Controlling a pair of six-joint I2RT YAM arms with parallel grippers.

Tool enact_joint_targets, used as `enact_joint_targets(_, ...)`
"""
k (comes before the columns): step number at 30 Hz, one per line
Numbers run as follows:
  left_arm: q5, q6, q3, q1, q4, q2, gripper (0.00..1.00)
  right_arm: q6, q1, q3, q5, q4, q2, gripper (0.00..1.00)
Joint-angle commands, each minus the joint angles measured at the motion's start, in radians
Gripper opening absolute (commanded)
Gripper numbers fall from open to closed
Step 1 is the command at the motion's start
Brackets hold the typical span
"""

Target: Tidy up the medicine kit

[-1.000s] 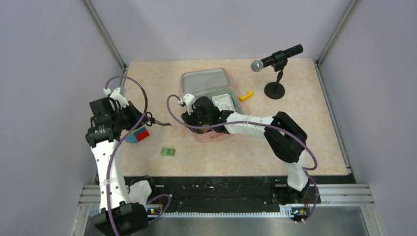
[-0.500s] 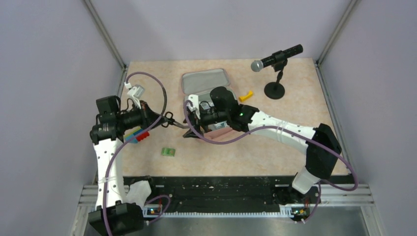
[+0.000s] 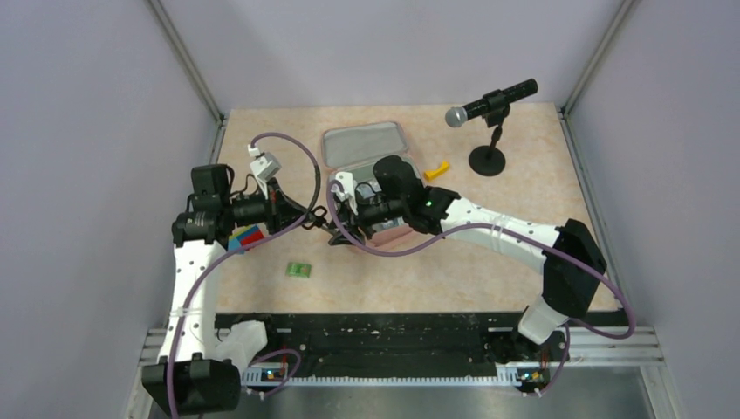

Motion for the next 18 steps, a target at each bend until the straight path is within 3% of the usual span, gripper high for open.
enact_joint_targets(1, 0.082, 0.027, 0.055, -0.029, 0.019, 0.020, 0.00, 0.012, -0.017, 0.029, 0.026, 0.031, 0.001, 0.43)
enact_joint_targets(7, 0.078, 0.205, 0.133, -0.031, -0.175, 0.070, 0.00, -0.007, -0.067, 0.037, 0.041, -0.014, -0.062, 0.50)
enact_joint_targets(18, 0.087, 0.323, 0.199, -0.039, -0.287, 0.115, 0.00, 0.002, -0.082, 0.051, -0.060, 0.014, 0.029, 0.50)
